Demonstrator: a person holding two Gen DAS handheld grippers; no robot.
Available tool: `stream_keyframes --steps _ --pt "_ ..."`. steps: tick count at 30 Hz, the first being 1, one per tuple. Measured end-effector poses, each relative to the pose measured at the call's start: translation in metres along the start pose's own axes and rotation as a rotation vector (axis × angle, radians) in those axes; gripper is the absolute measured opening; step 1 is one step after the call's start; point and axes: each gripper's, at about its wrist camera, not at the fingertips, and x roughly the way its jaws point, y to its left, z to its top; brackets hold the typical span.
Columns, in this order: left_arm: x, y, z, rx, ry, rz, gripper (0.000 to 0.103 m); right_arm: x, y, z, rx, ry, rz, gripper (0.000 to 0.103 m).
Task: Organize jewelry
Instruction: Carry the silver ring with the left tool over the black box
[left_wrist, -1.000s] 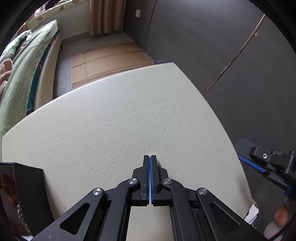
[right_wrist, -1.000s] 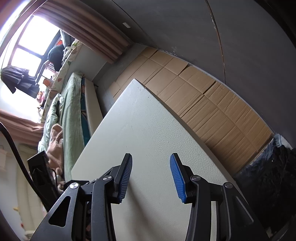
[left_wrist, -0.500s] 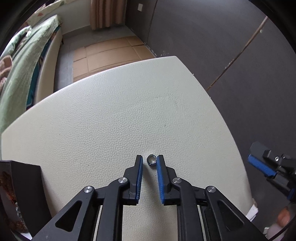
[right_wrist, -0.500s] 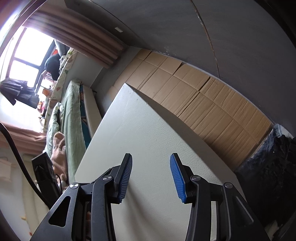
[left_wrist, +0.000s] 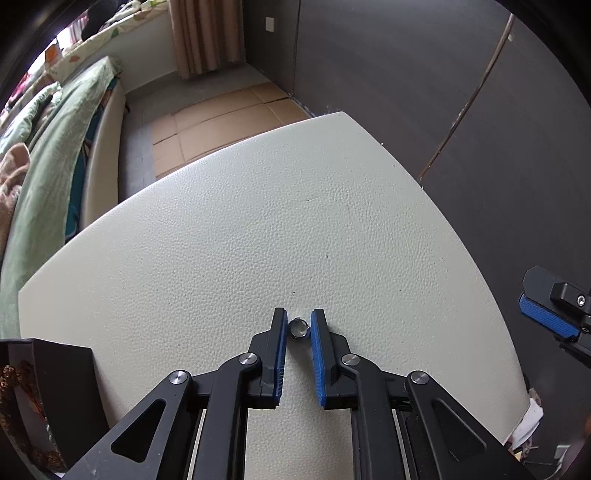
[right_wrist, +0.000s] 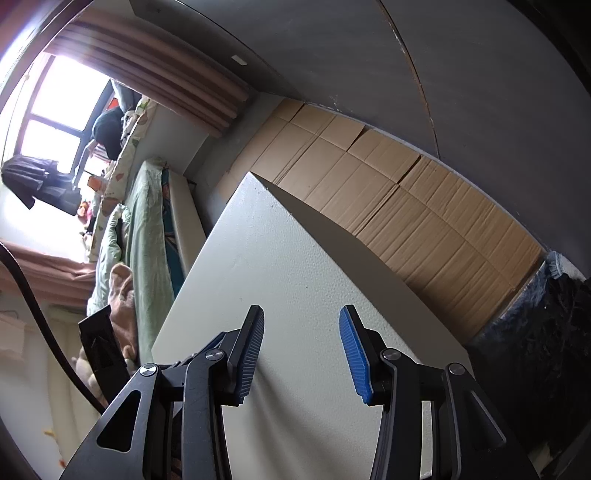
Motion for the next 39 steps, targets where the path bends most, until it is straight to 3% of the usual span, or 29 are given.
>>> stream_keyframes --steps 15,28,33,39 --pt "-0.062 0.051 -0.016 -0.146 -0.097 -0.082 0.013 0.01 0.03 -0.016 -0.082 0.013 0.049 0.045" --pt "-0.113 0.11 -0.034 -0.263 -0.199 -0.03 0.013 0.019 0.081 -0.045 -0.214 0.025 0.181 0.045" --pt "-0.123 0.127 -0.044 -0.295 -0.218 -0.013 0.013 0.022 0.105 -0.061 -0.27 0.045 0.254 0.045" --pt "-0.123 0.158 -0.067 -0.366 -0.208 -0.003 0.014 0.034 0.128 -0.078 -0.327 0.073 0.281 0.045"
